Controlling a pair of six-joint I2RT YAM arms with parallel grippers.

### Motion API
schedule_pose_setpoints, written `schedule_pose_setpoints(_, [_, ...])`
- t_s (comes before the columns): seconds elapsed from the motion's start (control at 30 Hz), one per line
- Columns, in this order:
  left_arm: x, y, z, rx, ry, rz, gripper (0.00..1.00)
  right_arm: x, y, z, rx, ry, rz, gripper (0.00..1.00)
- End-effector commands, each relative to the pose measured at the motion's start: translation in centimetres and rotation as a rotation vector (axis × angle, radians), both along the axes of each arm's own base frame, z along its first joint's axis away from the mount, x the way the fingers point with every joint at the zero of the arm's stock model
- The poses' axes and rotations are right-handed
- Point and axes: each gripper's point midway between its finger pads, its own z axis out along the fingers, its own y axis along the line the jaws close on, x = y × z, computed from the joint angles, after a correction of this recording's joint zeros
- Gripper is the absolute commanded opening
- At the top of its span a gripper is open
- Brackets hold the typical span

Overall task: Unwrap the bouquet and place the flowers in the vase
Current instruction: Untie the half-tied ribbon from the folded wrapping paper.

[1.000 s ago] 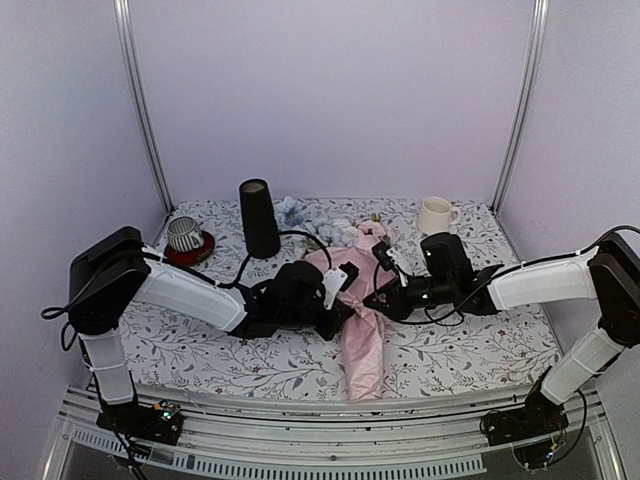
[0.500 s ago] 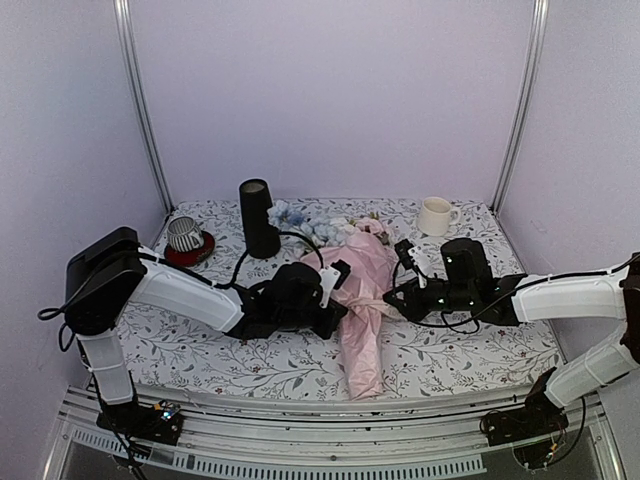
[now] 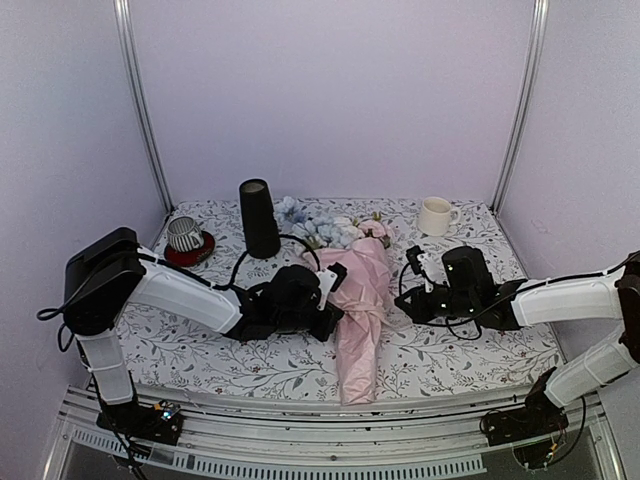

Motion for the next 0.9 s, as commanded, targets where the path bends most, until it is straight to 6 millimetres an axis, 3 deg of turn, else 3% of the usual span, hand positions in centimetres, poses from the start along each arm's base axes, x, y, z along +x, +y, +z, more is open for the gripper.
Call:
schedule_pose_setpoints(0.0, [-0.2, 0.4, 0.9, -0.006, -0.005, 0.011, 0.00, 0.3, -1.5, -1.8, -0.032, 0.047, -0.086, 0.08])
schedule_pose_setpoints(0.2, [-0.1, 1.2, 0.8, 0.042, -0.015, 0.038, 0.03, 0.3, -2.3, -1.2, -0.056, 0.017, -0.091, 0.17])
schedule_pose_setpoints(0.43, [-0.4, 1.4, 2.5, 0.026, -0.044, 0.022, 0.16, -1.9, 2.1, 2.2, 0.007, -0.061, 0.234, 0.26])
schedule_pose_setpoints(0.63, [-0.3, 0.7, 3.7, 0.007, -0.065, -0.001, 0.24, -1.8, 4.0, 1.7, -0.075, -0.068, 0.328, 0.29])
schedule_pose_setpoints(0.87, [0.1, -0.3, 3.2, 0.034, -0.063, -0.023, 0.28, -1.6, 5.4, 1.3, -0.103, -0.079, 0.386, 0.29])
